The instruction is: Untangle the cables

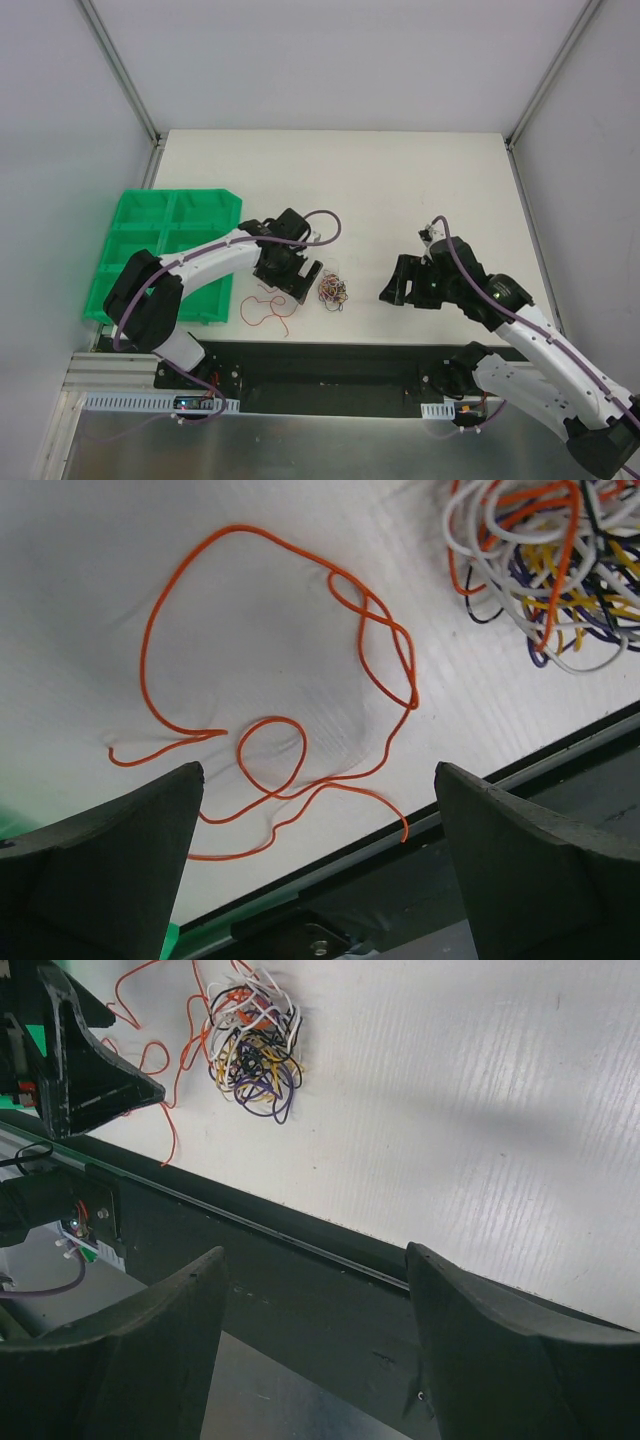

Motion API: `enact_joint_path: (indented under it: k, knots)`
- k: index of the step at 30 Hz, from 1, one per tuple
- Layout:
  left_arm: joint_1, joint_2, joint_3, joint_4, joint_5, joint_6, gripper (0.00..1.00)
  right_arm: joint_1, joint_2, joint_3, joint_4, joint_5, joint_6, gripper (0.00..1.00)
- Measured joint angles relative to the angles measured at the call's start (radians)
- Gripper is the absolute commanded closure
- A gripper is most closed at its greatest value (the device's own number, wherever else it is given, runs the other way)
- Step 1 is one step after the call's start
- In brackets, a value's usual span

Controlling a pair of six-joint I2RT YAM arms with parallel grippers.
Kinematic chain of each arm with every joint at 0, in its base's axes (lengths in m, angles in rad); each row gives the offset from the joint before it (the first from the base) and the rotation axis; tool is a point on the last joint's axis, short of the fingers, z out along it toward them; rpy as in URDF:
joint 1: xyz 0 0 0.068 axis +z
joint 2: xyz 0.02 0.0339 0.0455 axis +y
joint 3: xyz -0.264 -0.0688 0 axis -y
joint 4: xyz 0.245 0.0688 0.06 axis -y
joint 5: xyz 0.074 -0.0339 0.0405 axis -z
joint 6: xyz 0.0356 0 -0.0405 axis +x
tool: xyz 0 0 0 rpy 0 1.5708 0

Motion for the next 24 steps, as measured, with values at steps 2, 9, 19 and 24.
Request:
enact_joint_path:
  k: [2, 9, 19, 24]
  knots:
    - [-0.037, -0.002, 0.000, 0.005, -0.010, 0.043, 0.01, 0.000, -0.015, -0.012, 0.000, 0.000, 0.000, 0.27]
    - [-0.137, 0.064, 0.008, 0.023, -0.138, 0.116, 0.01, 0.000, -0.006, -0.026, 0.002, -0.003, 0.000, 0.27]
    - [-0.132, 0.158, 0.053, 0.047, -0.293, 0.140, 0.09, 0.000, -0.001, -0.026, 0.003, -0.010, 0.000, 0.26]
    - [-0.132, 0.170, 0.058, 0.040, -0.378, 0.115, 0.03, 0.000, -0.001, -0.026, 0.003, -0.011, 0.000, 0.26]
